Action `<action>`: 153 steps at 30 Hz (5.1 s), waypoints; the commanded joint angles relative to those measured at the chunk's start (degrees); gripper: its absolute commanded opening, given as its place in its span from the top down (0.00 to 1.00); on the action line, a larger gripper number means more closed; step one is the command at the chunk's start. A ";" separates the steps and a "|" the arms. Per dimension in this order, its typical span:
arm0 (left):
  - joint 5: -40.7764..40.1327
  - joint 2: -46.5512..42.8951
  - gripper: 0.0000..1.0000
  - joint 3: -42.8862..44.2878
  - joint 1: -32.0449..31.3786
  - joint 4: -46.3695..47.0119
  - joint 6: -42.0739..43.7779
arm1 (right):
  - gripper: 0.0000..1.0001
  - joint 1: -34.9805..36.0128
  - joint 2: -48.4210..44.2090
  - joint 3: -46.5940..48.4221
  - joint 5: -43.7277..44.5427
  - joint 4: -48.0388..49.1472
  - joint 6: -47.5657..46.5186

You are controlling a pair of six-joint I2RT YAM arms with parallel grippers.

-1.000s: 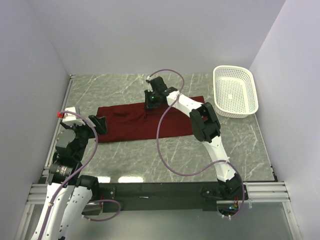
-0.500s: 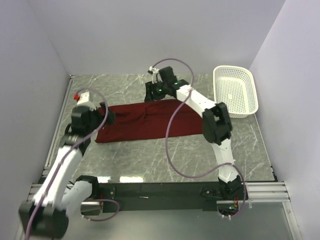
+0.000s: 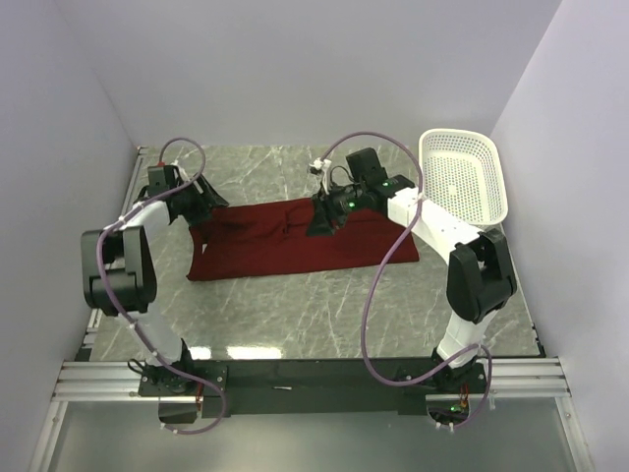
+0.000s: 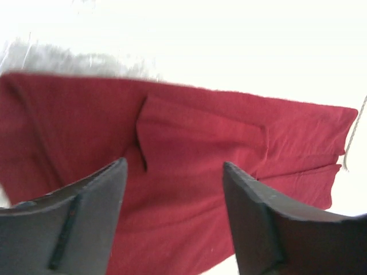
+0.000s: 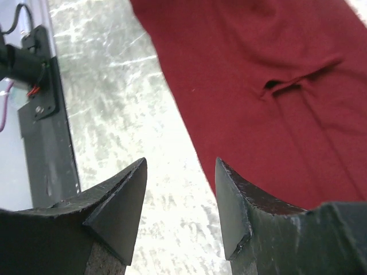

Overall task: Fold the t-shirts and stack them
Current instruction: Fold the tshirt

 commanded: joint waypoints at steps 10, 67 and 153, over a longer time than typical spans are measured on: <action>1.19 12.72 0.41 13.63 -0.11 -7.41 3.64 | 0.42 -2.76 -4.16 -2.10 -6.41 2.42 0.13; 5.14 11.76 0.99 19.53 -2.13 -6.89 4.96 | 0.41 -10.58 -5.74 -4.82 -12.21 8.05 6.46; 7.87 -12.48 0.79 -8.16 -16.54 -10.76 27.12 | 0.41 -9.79 -1.34 -3.51 -12.92 4.53 4.18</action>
